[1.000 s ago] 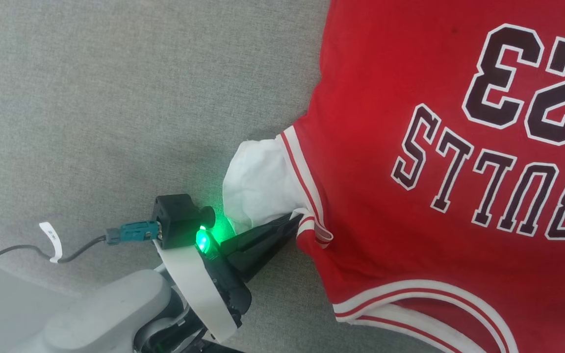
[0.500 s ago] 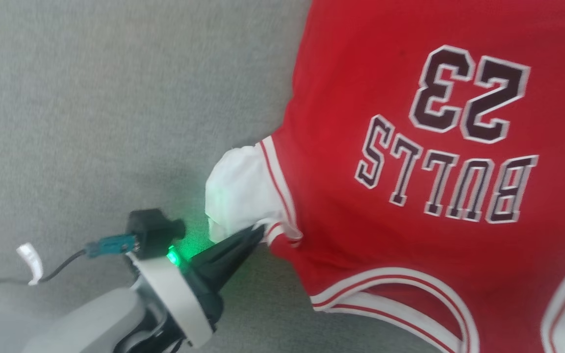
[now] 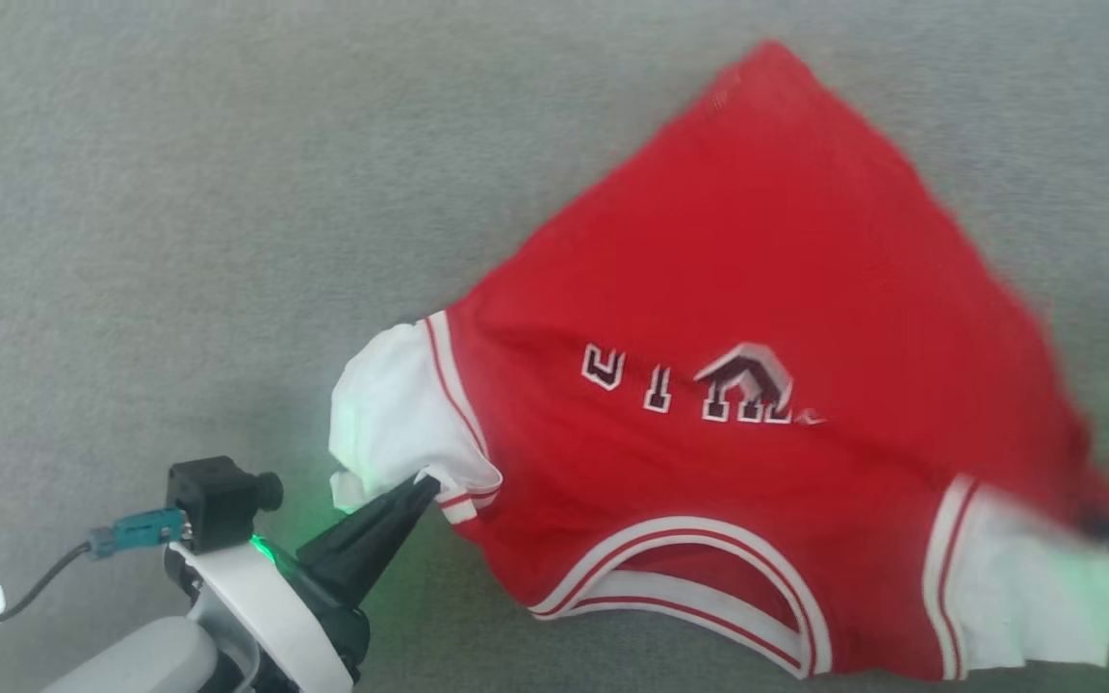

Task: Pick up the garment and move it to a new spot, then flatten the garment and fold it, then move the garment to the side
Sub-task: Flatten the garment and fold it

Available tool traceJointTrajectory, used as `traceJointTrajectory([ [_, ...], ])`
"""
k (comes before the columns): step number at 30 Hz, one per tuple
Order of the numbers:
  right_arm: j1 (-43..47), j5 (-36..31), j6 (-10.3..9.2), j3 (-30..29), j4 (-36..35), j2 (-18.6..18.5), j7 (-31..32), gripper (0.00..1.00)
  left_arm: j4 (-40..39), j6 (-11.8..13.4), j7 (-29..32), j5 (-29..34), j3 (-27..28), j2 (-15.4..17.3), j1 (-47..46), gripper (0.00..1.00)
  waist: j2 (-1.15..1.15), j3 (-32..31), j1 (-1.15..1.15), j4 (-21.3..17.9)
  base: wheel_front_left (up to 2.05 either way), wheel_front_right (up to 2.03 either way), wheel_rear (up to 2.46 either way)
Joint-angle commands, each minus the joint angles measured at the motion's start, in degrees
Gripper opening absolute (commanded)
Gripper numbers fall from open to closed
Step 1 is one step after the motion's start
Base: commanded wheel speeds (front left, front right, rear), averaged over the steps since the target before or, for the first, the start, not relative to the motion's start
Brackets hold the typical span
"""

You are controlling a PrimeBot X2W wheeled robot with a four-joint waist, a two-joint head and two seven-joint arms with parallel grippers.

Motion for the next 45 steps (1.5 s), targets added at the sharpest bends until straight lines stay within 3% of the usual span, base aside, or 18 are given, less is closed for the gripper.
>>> traceJointTrajectory([
  [1,2.2,0.8,0.02,0.3,-1.9,0.8,0.0,0.00,-0.2,0.1,0.0,1.0,0.4,0.2,0.8,0.00,0.00,-0.4,0.00,-0.8,0.00,0.00,0.00],
  [6,16.3,0.2,0.02,1.2,-10.1,5.5,-1.5,0.00,-0.6,0.1,0.0,1.0,1.6,0.5,1.2,0.00,0.00,-0.3,0.00,-1.7,0.00,0.00,0.00],
  [11,20.4,-0.9,0.02,3.4,-12.8,7.8,-4.0,0.00,-0.7,0.1,0.0,1.1,2.5,1.1,1.8,0.00,0.00,0.0,0.00,-3.1,0.00,0.00,0.00],
  [13,19.4,-1.6,0.02,3.2,-13.4,8.1,-6.1,0.50,-0.7,0.1,0.0,1.2,2.6,1.4,2.3,0.00,0.00,-0.1,0.00,-3.8,0.00,0.00,0.00],
  [14,19.2,-1.9,0.02,2.8,-13.6,8.1,-7.0,1.00,-0.7,0.1,0.0,1.1,2.7,1.4,2.3,0.00,0.00,-0.2,0.00,-4.1,0.00,0.00,0.00],
  [18,19.0,-0.8,0.02,-0.7,-16.4,7.2,-9.1,1.00,-0.8,0.1,0.0,1.2,3.2,1.1,2.5,0.00,0.00,-0.5,0.00,-4.3,0.00,0.00,0.00],
  [23,14.4,-0.3,0.02,-10.3,-22.8,4.0,-8.7,1.00,-1.5,0.1,0.0,2.2,2.3,0.0,1.0,0.00,0.00,0.7,0.00,-1.9,0.00,0.00,0.00],
  [28,4.2,-1.3,0.03,-10.3,-21.2,0.2,-8.6,1.00,-1.3,0.1,0.0,2.8,1.1,-1.3,-1.1,0.00,0.00,2.5,0.00,0.7,0.00,0.00,0.00],
  [37,-21.8,-6.3,0.02,8.3,-1.6,-2.6,-9.2,1.00,-0.3,0.1,0.0,2.5,-2.7,-4.4,-5.4,0.00,0.00,6.1,0.00,6.4,0.00,0.00,0.00],
  [45,-33.5,-10.9,0.02,25.7,12.4,-8.1,-7.8,1.00,0.3,0.1,0.0,2.1,-4.2,-6.2,-7.4,0.00,0.00,8.2,0.00,9.5,0.00,0.00,0.00],
])
